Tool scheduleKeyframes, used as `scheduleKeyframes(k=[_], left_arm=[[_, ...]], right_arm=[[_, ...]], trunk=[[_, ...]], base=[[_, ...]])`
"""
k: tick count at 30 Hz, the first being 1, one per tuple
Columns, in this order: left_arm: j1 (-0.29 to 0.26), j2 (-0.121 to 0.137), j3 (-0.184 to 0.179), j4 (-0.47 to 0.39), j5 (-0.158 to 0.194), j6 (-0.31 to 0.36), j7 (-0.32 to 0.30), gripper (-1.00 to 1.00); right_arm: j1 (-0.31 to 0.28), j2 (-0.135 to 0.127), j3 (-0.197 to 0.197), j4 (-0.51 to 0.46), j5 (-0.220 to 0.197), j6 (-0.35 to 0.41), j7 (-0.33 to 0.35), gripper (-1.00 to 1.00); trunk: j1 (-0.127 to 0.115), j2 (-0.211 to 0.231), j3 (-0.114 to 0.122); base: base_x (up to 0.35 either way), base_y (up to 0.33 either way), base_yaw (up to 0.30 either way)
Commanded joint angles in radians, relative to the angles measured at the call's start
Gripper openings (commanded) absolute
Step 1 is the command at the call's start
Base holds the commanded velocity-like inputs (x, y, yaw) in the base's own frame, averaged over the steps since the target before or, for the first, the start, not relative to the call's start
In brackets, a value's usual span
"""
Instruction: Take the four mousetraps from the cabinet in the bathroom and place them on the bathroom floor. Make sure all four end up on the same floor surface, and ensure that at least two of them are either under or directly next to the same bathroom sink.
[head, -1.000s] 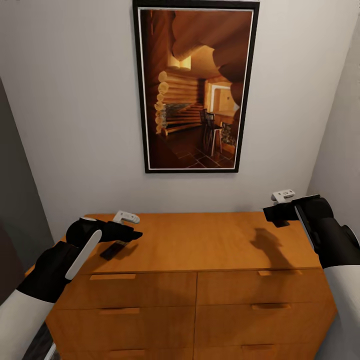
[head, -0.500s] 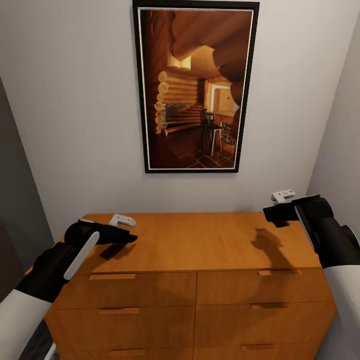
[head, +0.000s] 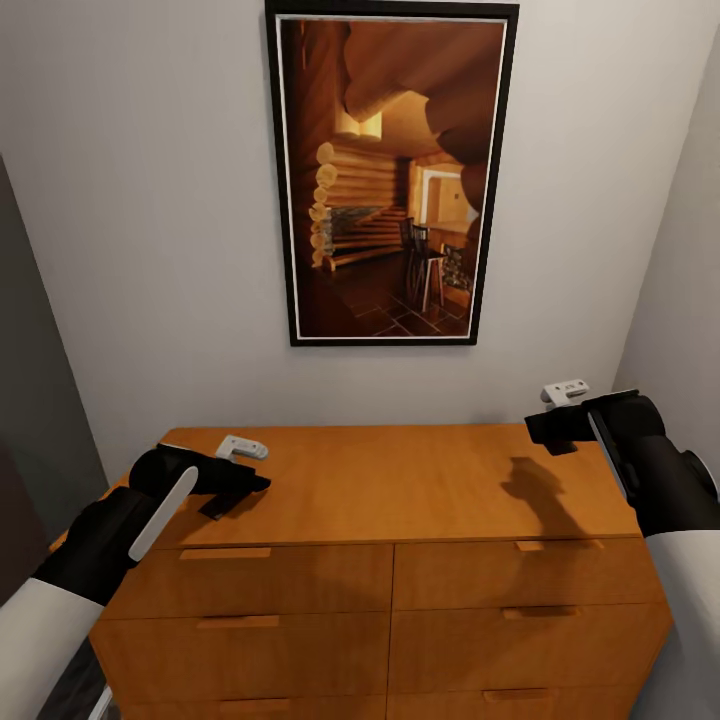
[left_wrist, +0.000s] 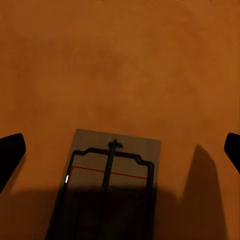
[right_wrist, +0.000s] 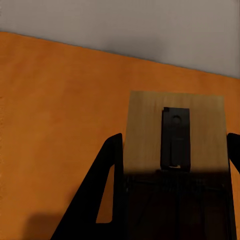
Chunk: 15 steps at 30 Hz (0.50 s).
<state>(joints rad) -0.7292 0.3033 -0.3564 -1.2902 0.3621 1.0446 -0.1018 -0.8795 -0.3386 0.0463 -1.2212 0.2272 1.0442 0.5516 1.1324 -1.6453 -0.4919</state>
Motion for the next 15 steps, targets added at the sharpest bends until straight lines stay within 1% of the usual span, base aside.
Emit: scheduleKeyframes(k=[1, 5, 11, 15], left_arm=[[-0.001, 0.001, -0.001, -0.001, -0.011, 0.003, -0.010, 1.00], [-0.001, 0.000, -0.002, -0.008, -0.010, 0.003, -0.010, 1.00], [-0.001, 0.000, -0.001, -0.034, -0.010, 0.003, -0.010, 1.00], [-0.001, 0.000, -0.002, -0.038, -0.012, 0.003, -0.010, 1.00]], right_arm=[[-0.001, -0.001, 0.002, -0.001, 0.009, 0.003, 0.008, -1.00], [-0.001, -0.002, 0.001, -0.001, 0.009, 0.003, 0.008, -1.00], [-0.001, -0.002, 0.001, 0.000, 0.009, 0.003, 0.008, -1.00], [-0.001, -0.002, 0.001, 0.000, 0.009, 0.003, 0.008, -1.00]], trunk=[[0.000, -0.001, -0.001], [0.000, -0.001, -0.001], [0.000, -0.001, -0.001], [0.000, -0.001, -0.001]], base=[[0.000, 0.000, 0.000], [-0.023, 0.000, 0.000], [-0.204, 0.000, 0.000], [-0.095, 0.000, 0.000]])
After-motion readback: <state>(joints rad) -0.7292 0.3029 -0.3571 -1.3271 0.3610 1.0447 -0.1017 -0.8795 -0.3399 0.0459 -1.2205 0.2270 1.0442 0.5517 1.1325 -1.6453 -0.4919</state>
